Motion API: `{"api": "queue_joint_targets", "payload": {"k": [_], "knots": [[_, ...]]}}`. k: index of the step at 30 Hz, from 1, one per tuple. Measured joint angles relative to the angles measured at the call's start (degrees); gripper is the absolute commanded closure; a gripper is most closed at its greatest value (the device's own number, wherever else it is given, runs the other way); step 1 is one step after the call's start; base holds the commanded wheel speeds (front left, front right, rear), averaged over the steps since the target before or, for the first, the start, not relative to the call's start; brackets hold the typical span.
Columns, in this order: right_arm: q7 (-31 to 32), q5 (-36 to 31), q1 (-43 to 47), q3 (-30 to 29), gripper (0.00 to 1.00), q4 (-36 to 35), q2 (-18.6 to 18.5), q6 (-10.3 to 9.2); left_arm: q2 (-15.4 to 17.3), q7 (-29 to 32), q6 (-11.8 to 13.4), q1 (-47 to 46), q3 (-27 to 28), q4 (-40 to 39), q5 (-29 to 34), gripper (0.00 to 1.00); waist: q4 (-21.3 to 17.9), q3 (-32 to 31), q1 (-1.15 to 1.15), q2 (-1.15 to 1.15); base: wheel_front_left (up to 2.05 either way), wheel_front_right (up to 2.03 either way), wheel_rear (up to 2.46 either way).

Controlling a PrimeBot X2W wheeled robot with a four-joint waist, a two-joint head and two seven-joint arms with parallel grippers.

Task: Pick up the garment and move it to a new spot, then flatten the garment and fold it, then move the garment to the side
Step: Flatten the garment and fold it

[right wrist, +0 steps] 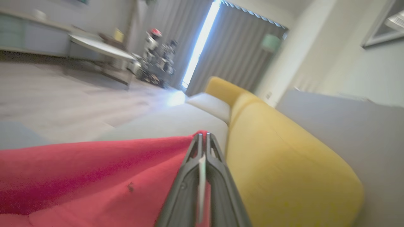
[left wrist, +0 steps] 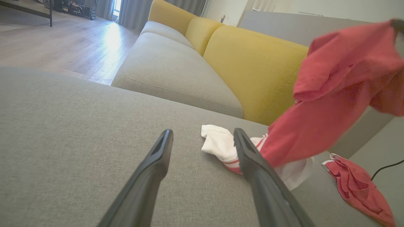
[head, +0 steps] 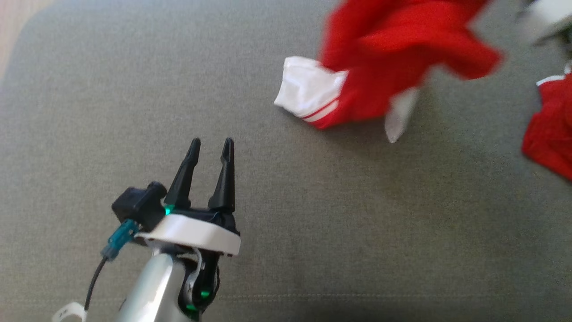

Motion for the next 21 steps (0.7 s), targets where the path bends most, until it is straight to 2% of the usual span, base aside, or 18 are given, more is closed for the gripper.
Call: {"api": "queue_joint_targets", "payload": {"k": [3,6,12,20,21], "knots": [[1.87,-0.02,0.12,-2.63,1.00,5.93,-5.32,0.00,-0.01,0.00,0.00,-1.42,-0.93,-0.07,-0.30,0.00,0.37,1.56,0.00,0.00,0.00,0.00,0.00],[3.53,1.44,1.24,-4.74,1.00,10.82,-7.82,0.00,-0.02,0.00,0.02,-2.16,-1.07,-0.23,-0.30,0.00,0.89,2.85,0.00,0.00,0.00,0.00,0.00],[8.25,5.02,6.80,-4.80,1.00,20.82,-8.46,0.00,-0.02,0.00,0.19,-2.58,-1.00,-0.03,-0.30,0.00,1.00,4.16,0.00,0.00,0.00,0.00,0.00],[9.10,5.10,9.33,-8.25,1.00,30.05,-8.36,0.00,-0.02,0.00,0.18,-3.07,-1.01,0.43,-0.08,0.00,0.08,4.13,0.00,0.00,0.00,0.00,0.00],[9.10,5.10,9.33,-8.25,0.84,30.05,-8.36,0.00,-0.02,0.00,0.18,-3.07,-1.01,0.43,-0.08,0.00,0.08,4.13,0.00,0.00,0.00,0.00,0.00]]}}
